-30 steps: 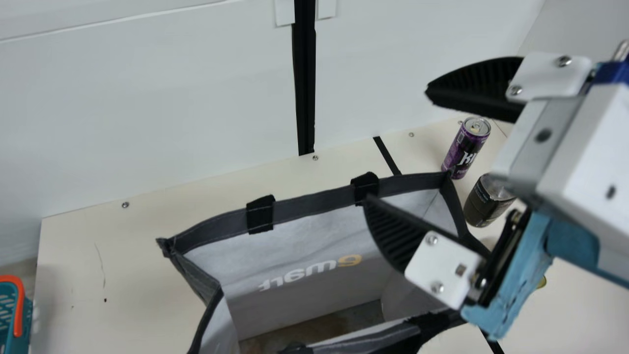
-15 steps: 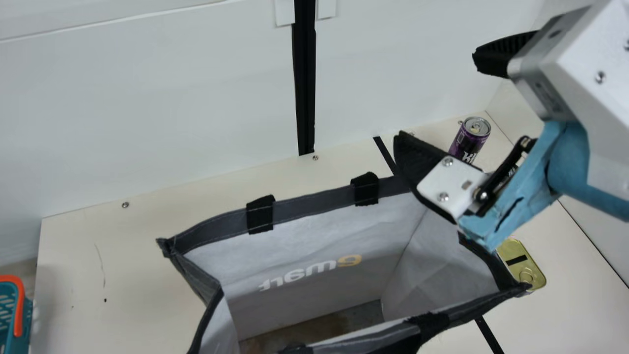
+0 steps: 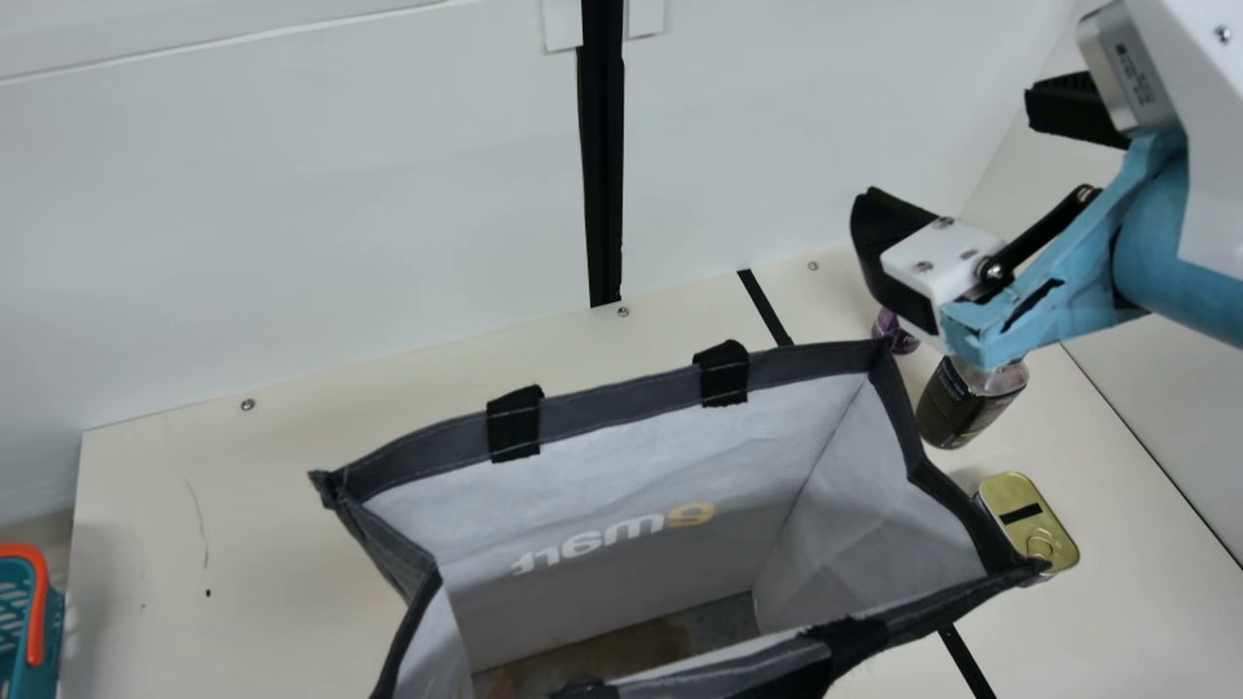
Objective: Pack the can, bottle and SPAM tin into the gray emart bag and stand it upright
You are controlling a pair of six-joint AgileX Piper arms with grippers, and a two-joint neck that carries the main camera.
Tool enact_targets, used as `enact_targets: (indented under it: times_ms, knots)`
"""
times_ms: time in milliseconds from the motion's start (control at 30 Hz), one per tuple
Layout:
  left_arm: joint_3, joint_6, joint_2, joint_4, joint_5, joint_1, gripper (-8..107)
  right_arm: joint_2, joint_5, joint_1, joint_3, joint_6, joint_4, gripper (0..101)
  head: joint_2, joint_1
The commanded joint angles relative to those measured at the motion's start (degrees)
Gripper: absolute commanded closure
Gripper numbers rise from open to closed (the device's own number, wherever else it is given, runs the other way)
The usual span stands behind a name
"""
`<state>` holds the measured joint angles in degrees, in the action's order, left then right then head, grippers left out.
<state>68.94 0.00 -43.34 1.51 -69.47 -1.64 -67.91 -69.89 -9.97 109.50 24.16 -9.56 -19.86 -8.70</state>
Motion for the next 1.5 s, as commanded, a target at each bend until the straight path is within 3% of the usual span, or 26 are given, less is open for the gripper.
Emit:
enact_targets:
  times_ms: [0, 600, 1467]
  knots:
    - [0.0, 0.0, 0.0, 0.0, 0.0, 0.0, 9, 0.2, 0.0, -0.4, -0.8, -2.1, 1.3, 6, -0.1, -1.3]
    - [0.0, 0.0, 0.0, 0.0, 0.0, 0.0, 9, 3.3, 0.0, -1.3, -9.3, -17.0, 12.9, 6, -0.1, -1.3]
    - [0.0, 0.0, 0.0, 0.0, 0.0, 0.0, 9, 6.7, 0.0, -6.8, -24.0, -22.7, 15.4, 6, -0.1, -1.3]
